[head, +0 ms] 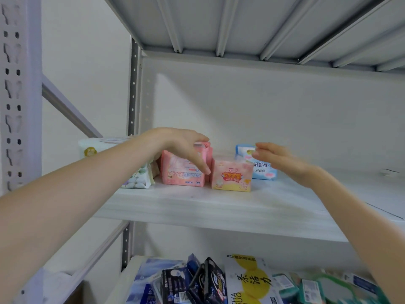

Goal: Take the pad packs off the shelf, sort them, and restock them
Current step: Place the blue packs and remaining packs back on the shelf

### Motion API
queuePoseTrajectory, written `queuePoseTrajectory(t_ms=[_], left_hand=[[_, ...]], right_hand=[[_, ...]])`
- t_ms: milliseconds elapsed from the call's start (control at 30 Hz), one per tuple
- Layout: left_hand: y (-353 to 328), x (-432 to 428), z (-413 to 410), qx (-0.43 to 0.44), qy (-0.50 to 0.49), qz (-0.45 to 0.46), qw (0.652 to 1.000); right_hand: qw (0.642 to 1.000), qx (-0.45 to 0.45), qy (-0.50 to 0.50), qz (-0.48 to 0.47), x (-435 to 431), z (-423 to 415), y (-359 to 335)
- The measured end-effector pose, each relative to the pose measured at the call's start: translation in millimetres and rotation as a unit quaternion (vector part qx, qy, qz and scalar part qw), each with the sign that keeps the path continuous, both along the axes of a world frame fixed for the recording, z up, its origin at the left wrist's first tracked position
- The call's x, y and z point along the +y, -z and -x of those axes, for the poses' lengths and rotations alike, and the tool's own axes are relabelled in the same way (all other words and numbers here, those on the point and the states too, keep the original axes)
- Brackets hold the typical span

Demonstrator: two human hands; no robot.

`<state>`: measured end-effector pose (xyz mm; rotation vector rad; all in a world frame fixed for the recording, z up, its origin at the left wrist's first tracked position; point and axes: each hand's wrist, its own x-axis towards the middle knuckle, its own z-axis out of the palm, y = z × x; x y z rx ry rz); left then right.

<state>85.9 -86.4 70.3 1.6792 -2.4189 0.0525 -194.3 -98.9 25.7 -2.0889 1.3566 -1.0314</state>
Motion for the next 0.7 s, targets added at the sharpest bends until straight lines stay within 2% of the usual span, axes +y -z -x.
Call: queuePoseTrajectory(t_ms=[133,233,433,700], left_hand=[[4.5,-12.1,18.1,-0.023,0.003,-0.011,1.000],[2.5,-18.9,27.3,-0.047,-0.007,-0.022,0.999],[-2.8,-29.6,38.6,-0.081,-0.017,-0.031,0.996],[-3.7,-38.5,40.7,-0.084,-0.006,-0.046,0.995]], right_hand=[[0.997,0.020,-0.032,-0.075,-1.4,15.7,22.3],[0.992,0.044,-0.072,-0.097,-7.9,11.3,31.0],[0.987,0.059,-0.132,-0.075,-19.5,-4.0,32.6],[0.992,0.044,-0.111,-0.049,-26.4,-6.6,36.6]])
